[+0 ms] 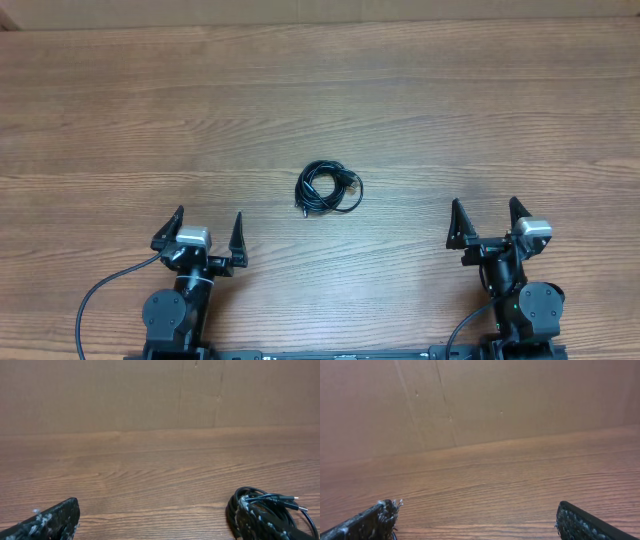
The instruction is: Untangle cables
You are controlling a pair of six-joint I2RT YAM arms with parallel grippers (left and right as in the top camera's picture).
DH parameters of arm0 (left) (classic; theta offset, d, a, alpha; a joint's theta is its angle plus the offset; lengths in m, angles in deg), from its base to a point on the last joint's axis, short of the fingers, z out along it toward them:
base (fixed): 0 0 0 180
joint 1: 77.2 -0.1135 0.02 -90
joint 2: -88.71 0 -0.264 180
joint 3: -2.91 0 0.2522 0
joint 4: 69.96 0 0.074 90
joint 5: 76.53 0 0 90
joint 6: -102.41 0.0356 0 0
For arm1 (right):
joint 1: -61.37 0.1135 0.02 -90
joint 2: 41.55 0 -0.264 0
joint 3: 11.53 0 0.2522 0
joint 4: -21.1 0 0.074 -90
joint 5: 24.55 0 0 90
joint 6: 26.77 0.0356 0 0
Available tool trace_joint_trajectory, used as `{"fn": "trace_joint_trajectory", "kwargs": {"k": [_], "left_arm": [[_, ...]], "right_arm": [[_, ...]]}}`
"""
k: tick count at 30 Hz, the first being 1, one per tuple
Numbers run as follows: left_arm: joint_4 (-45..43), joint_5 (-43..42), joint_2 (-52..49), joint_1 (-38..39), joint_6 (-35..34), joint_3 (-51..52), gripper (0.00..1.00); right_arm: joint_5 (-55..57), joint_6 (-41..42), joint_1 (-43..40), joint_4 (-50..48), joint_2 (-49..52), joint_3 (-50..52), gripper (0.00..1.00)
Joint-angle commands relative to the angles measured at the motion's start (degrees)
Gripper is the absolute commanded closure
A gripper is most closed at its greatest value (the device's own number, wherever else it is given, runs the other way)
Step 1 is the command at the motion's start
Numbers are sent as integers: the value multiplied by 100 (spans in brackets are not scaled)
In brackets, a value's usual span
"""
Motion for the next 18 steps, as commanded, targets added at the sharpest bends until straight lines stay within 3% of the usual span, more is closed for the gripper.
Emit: {"fn": "trace_joint_trajectory", "kwargs": {"k": [1,18], "left_arm": [[4,-79,44,-26,92,20,0],[-81,-85,44,-28,87,20,0]], "right_arm": [[-33,-39,-20,-37,-42,61,0],[-35,-39,-20,-37,-42,61,0]]}}
